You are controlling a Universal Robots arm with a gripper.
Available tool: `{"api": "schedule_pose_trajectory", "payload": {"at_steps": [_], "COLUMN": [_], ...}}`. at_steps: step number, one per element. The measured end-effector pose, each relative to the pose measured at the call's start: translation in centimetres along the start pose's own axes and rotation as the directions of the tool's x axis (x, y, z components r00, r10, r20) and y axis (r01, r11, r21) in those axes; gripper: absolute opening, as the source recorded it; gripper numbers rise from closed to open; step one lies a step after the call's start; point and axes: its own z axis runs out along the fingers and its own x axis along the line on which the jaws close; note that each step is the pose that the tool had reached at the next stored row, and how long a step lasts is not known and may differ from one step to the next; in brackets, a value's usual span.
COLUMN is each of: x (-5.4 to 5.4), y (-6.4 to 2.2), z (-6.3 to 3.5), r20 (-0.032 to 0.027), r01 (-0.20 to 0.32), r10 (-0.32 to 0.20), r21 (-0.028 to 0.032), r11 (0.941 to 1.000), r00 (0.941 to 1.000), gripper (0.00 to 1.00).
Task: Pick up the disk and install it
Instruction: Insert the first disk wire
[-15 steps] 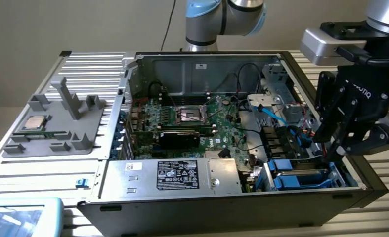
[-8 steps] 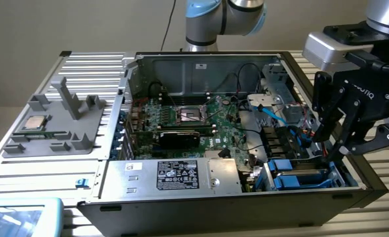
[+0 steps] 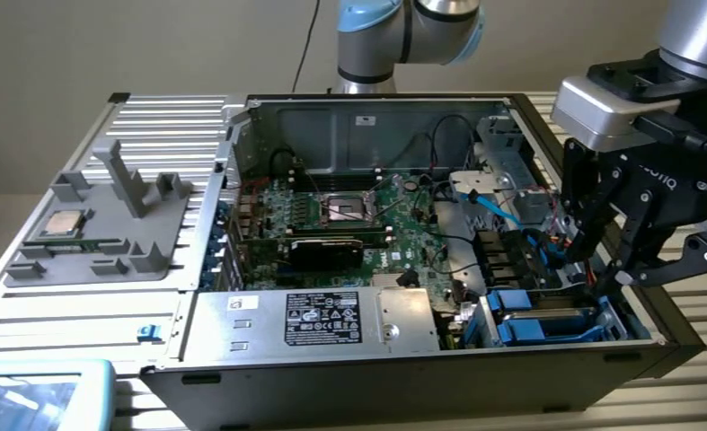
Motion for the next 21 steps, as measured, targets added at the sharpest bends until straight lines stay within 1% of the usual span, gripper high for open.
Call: {"api": "schedule_pose_trajectory", "payload": {"at_steps": [4,6,7,12,17,18,19,21], "x": [0.1,0.2,0.2,0.5,0.8,0.8,0.9,1.1], "y": [-0.33,-0.58,-0.68,-0.97,-1.15,-1.14,-1.12,-1.08], "z": [0.26,0.43,0.53,1.09,1.65,1.74,1.83,1.98], "r20": [0.0223,0.031,0.0339,0.0443,0.0577,0.0625,0.0694,0.0867], "r01": [0.009,0.012,0.013,0.019,0.026,0.028,0.029,0.031], "r10": [-0.009,-0.012,-0.013,-0.02,-0.026,-0.029,-0.03,-0.032], "r21": [0.0052,0.0071,0.0075,0.0054,0.0076,0.0089,0.0105,0.0146], "r11": [0.9999,0.9999,0.9999,0.9998,0.9996,0.9996,0.9995,0.9994], "r00": [0.9997,0.9994,0.9993,0.9988,0.998,0.9976,0.9971,0.9957], "gripper": [0.41,0.41,0.41,0.41,0.41,0.41,0.41,0.41]}}
